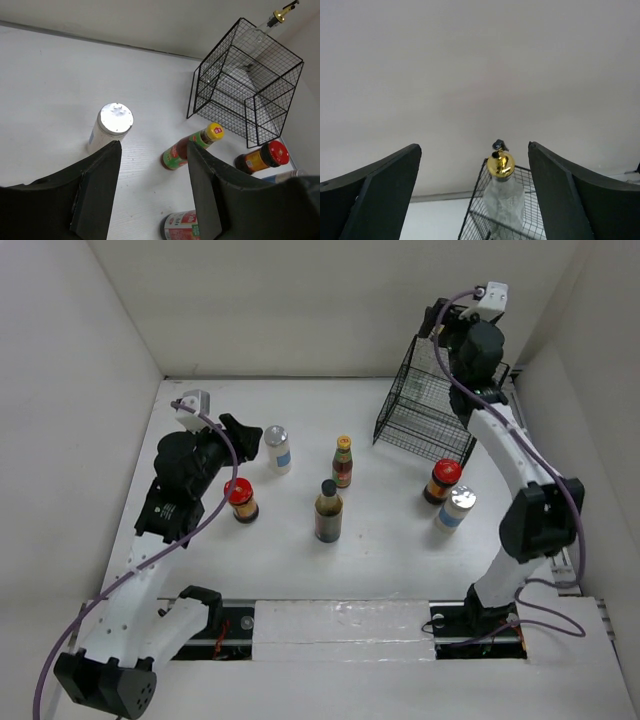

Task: Organize the condiment bottles

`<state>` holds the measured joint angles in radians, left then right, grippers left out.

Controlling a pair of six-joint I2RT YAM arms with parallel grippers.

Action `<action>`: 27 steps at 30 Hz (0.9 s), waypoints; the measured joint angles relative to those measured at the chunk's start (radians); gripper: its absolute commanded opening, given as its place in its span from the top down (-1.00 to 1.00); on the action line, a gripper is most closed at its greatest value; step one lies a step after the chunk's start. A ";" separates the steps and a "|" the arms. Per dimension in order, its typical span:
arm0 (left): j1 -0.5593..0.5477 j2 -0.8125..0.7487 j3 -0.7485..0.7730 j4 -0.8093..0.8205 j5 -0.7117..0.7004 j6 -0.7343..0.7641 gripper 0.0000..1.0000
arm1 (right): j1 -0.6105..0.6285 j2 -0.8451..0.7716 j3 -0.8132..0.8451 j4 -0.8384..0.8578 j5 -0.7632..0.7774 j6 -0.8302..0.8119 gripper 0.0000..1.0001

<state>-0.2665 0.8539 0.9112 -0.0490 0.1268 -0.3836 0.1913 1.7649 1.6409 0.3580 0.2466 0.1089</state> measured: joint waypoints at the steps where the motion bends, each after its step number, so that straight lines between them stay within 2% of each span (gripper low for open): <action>1: 0.000 -0.003 0.000 0.001 0.000 -0.003 -0.02 | 0.000 -0.060 -0.035 -0.021 -0.034 0.001 -0.70; 2: 0.000 -0.007 0.000 0.000 0.000 -0.004 -0.02 | 0.004 -0.127 -0.080 -0.028 -0.097 0.006 -0.62; 3: 0.000 -0.008 0.000 0.000 0.000 -0.007 -0.02 | 0.010 -0.196 -0.132 -0.042 -0.157 0.010 -0.31; 6: 0.000 -0.016 0.000 0.000 0.000 -0.011 -0.04 | 0.075 -0.396 -0.318 -0.046 -0.361 0.008 0.26; 8: 0.000 -0.023 -0.002 0.000 0.001 -0.016 -0.04 | 0.156 -0.484 -0.428 -0.044 -0.496 -0.006 0.26; 9: 0.000 -0.027 -0.002 0.000 0.001 -0.018 -0.04 | 0.199 -0.518 -0.480 -0.059 -0.549 -0.017 0.14; 10: 0.000 -0.032 -0.002 0.000 0.002 -0.019 -0.04 | 0.250 -0.546 -0.526 -0.086 -0.593 -0.031 -0.17; 13: 0.000 -0.043 -0.003 0.000 0.005 -0.019 -0.04 | 0.379 -0.626 -0.650 -0.195 -0.649 -0.072 -0.66; 14: 0.000 -0.047 -0.003 0.000 0.005 -0.019 -0.04 | 0.410 -0.651 -0.681 -0.223 -0.652 -0.079 -0.74; 17: 0.000 -0.056 -0.003 0.000 0.005 -0.020 -0.04 | 0.496 -0.729 -0.743 -0.316 -0.651 -0.102 -0.90; 21: 0.000 -0.059 -0.003 0.000 0.009 -0.021 -0.04 | 0.591 -0.749 -0.753 -0.360 -0.625 -0.121 -0.98; 26: 0.000 -0.059 -0.004 0.001 0.017 -0.021 -0.04 | 0.666 -0.647 -0.754 -0.361 -0.599 -0.137 -0.98; 27: 0.000 -0.059 -0.006 0.002 0.019 -0.021 -0.04 | 0.672 -0.621 -0.757 -0.352 -0.593 -0.140 -0.89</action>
<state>-0.2665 0.7952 0.9051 -0.0467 0.1463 -0.4049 0.8635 1.1442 0.8837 0.0059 -0.3462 -0.0307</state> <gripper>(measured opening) 0.520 0.990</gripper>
